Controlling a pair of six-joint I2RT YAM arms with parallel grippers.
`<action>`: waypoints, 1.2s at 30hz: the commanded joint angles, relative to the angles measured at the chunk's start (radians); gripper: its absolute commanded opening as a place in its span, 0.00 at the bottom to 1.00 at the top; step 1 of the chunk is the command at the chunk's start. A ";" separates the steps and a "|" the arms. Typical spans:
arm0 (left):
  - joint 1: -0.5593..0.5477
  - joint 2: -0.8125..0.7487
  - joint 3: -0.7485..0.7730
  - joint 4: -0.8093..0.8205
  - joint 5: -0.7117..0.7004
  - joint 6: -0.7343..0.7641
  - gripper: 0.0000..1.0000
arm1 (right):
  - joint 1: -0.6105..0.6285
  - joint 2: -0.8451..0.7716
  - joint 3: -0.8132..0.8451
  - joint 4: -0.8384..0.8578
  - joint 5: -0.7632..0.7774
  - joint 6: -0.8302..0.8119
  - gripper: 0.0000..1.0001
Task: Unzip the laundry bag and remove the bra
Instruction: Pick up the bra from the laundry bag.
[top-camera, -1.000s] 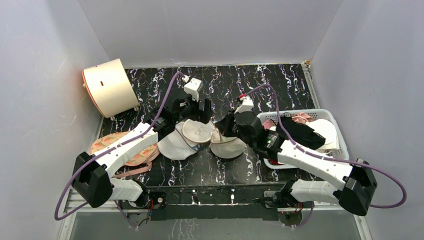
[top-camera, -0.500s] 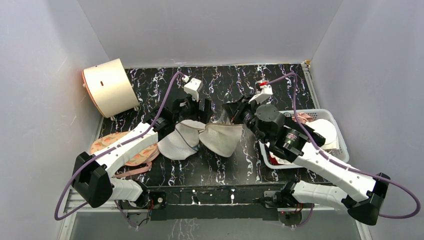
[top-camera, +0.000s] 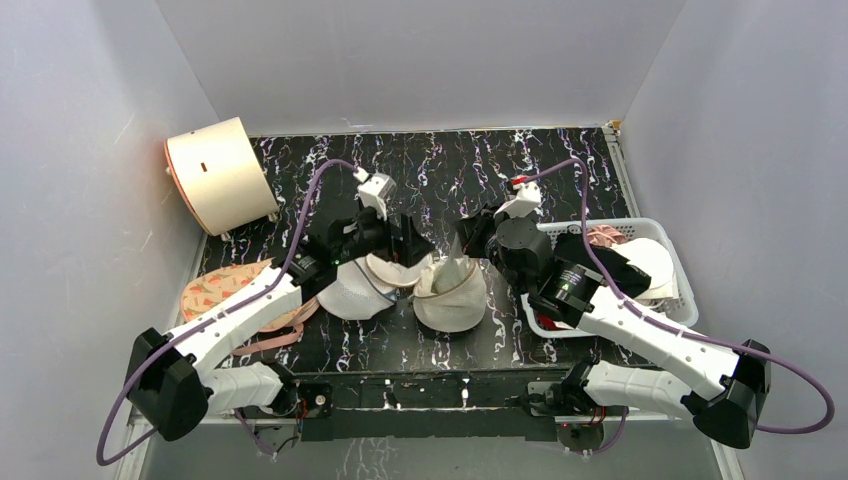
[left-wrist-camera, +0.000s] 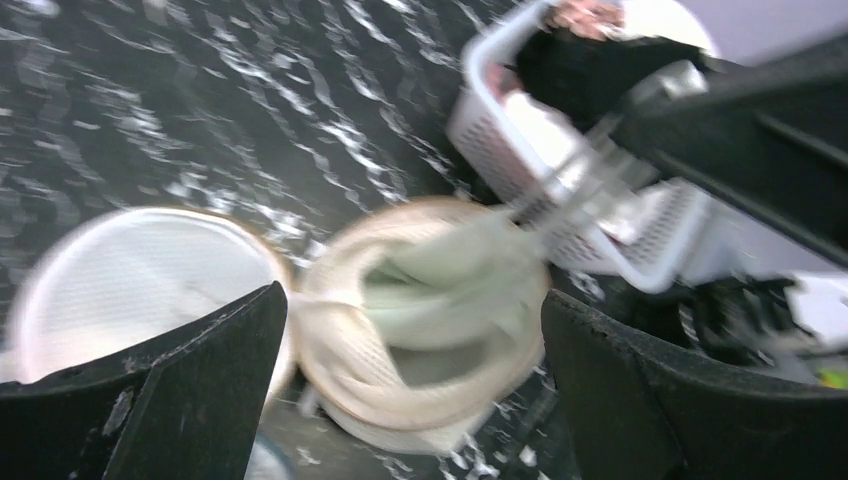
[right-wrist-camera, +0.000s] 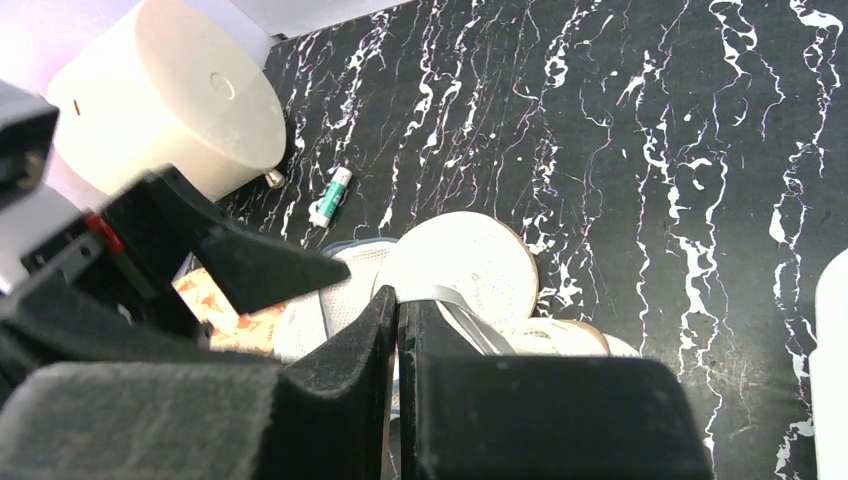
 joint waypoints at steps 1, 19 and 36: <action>-0.008 -0.046 -0.131 0.276 0.391 -0.204 0.98 | -0.003 -0.022 0.047 0.049 0.005 -0.001 0.00; -0.185 0.116 -0.382 0.443 0.201 -0.252 0.90 | -0.003 -0.049 0.175 0.084 -0.065 0.049 0.00; -0.190 0.073 -0.396 0.350 0.108 -0.227 0.95 | -0.004 -0.088 0.142 0.151 -0.038 0.148 0.00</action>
